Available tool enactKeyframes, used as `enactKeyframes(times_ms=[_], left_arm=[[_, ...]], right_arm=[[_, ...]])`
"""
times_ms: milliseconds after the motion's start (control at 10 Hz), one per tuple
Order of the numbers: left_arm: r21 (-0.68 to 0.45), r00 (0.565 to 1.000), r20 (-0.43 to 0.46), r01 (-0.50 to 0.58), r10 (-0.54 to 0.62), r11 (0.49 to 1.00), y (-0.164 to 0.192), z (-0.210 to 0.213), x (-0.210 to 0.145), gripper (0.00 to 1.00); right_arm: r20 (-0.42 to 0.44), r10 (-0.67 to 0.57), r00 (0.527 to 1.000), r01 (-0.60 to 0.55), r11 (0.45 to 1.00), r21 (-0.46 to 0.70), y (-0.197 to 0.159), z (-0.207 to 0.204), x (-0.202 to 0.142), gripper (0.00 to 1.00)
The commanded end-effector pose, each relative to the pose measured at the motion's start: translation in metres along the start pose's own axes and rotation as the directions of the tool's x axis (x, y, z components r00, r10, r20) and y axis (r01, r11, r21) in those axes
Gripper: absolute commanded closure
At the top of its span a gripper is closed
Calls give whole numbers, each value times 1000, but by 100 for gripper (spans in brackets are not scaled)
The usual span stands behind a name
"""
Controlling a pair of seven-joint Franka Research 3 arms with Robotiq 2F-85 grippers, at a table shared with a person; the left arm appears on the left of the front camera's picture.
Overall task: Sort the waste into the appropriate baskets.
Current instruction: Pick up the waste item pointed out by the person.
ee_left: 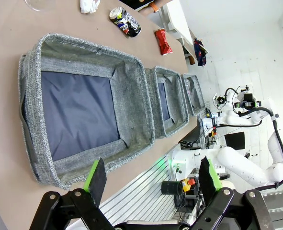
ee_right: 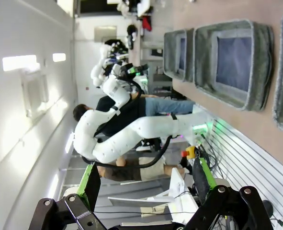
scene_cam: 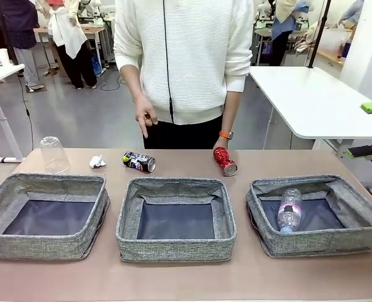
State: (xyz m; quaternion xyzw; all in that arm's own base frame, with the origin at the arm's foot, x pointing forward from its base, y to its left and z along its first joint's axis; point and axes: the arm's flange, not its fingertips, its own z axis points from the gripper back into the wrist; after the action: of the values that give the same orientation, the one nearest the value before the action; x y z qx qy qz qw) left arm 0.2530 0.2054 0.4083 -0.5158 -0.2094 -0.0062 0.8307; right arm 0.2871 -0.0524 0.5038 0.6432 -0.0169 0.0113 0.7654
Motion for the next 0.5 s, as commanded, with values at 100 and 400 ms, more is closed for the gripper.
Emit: enactKeyframes(times_ms=[100, 400], left_arm=[[-16, 1000, 13, 16, -16, 1000, -1, 0, 1, 0], [-16, 1000, 13, 16, -16, 1000, -1, 0, 1, 0]], right_arm=[[-4, 15, 1000, -15, 1000, 20, 3, 3, 2, 0], [-4, 15, 1000, -15, 1000, 20, 3, 3, 2, 0]])
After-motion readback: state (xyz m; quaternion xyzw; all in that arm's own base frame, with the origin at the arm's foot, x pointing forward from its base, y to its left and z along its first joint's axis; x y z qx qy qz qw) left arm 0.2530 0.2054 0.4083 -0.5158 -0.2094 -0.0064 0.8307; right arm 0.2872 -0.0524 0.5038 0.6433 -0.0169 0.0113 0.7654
